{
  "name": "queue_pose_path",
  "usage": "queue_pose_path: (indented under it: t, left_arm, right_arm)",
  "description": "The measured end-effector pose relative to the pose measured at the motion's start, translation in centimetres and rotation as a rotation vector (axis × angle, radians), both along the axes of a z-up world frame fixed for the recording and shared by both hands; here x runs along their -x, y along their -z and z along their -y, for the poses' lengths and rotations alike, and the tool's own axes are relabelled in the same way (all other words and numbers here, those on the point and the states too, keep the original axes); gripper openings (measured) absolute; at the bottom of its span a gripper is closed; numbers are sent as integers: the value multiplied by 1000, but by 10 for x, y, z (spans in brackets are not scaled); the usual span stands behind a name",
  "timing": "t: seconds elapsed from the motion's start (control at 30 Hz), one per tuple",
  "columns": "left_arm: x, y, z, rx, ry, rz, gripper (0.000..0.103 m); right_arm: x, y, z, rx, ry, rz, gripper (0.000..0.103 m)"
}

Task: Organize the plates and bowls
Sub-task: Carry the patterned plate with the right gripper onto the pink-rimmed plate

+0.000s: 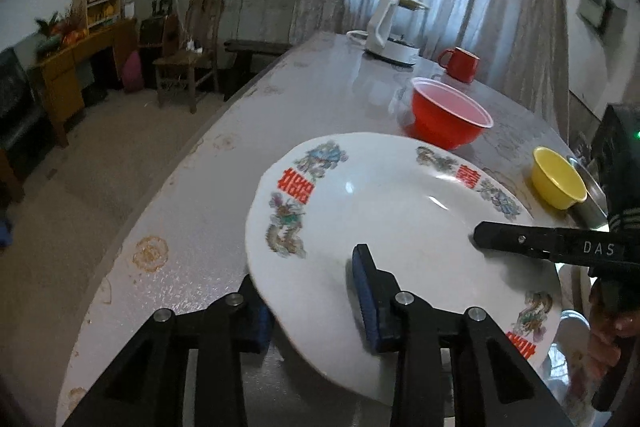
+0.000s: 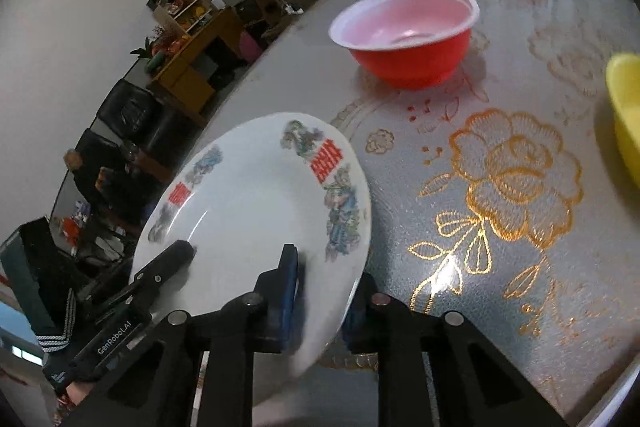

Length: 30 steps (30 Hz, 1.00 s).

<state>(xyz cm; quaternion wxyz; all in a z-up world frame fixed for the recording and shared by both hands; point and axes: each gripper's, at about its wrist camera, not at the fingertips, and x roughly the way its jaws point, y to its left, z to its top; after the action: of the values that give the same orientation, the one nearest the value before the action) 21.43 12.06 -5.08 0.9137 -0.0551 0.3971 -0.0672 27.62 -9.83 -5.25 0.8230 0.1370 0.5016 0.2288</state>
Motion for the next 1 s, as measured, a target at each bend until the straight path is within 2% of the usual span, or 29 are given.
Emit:
queue_pose_path:
  t: [0.1,0.3,0.53,0.7,1.0]
  left_arm:
    - [2,0,1,4,1,-1,36]
    - [6,0,3,8,1,0,36]
    - [12,-5,7,24,-7,23,36]
    - [22,-20,13,38,-7,71,36]
    - [51,-59,36,22,52,189,36]
  right_arm:
    - [1,-1,0,13,-5,1,18]
    - [14,-8,-8,89,-34,60,22]
    - [18,-15,-4,88,-37,86,22]
    - [34,-32,-2,92,-43,136,22]
    - [72,-64,18,41,-5,229,21]
